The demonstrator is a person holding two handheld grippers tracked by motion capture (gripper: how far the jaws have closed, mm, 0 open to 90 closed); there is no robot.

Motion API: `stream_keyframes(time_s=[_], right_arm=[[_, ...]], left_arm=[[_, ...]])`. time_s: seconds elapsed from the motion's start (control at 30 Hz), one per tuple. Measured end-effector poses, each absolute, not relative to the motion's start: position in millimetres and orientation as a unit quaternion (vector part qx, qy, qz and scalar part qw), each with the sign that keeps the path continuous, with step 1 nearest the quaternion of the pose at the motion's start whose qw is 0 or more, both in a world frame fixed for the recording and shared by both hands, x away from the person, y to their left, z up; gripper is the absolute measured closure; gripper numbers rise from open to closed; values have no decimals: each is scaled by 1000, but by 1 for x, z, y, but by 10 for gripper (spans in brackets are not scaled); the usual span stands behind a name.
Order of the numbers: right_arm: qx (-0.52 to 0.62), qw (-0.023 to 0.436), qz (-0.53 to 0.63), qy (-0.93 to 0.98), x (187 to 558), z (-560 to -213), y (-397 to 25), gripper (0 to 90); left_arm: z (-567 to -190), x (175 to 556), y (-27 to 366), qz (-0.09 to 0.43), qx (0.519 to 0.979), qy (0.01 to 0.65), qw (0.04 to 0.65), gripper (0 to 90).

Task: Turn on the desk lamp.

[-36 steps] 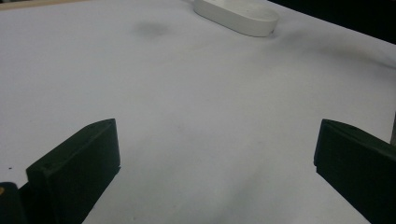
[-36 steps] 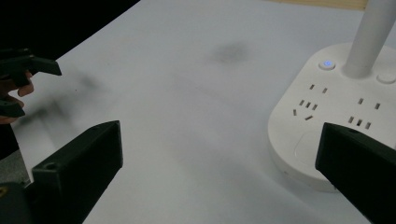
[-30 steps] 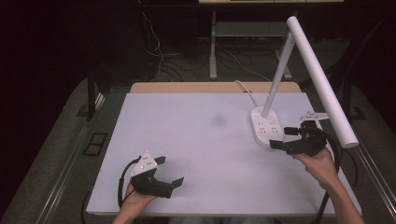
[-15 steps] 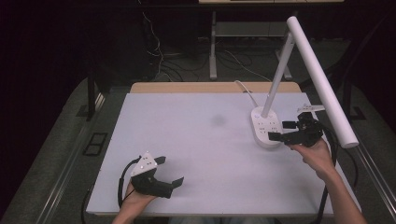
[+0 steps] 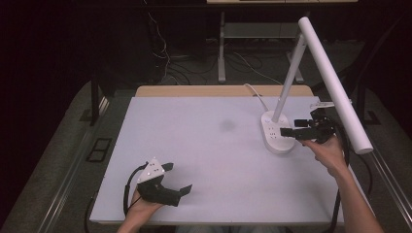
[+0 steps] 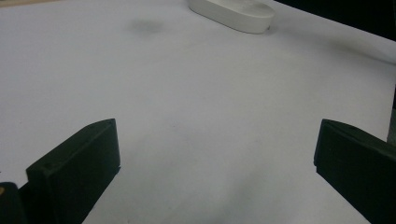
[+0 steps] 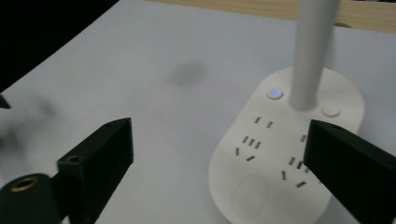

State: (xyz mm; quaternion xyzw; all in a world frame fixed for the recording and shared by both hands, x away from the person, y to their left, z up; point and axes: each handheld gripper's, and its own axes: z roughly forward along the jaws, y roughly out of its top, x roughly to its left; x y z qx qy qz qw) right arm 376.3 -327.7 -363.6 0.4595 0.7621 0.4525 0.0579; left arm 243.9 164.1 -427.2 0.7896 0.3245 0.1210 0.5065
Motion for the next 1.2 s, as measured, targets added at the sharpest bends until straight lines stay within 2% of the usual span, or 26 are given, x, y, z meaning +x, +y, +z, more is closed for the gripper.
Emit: stream_keyframes(time_s=[0.03, 0.37, 0.67, 1.2], right_arm=[[464, 63, 450, 761, 378, -364, -329, 139], [471, 80, 449, 755, 392, -367, -339, 314], [472, 76, 441, 759, 411, -362, -348, 529], [492, 62, 438, 750, 439, -380, -358, 727]], left_arm=[[-427, 244, 164, 121, 789, 325, 507, 0], [-427, 244, 164, 120, 790, 323, 506, 0], [-428, 245, 165, 121, 791, 323, 505, 0], [-428, 247, 166, 124, 789, 328, 504, 0]])
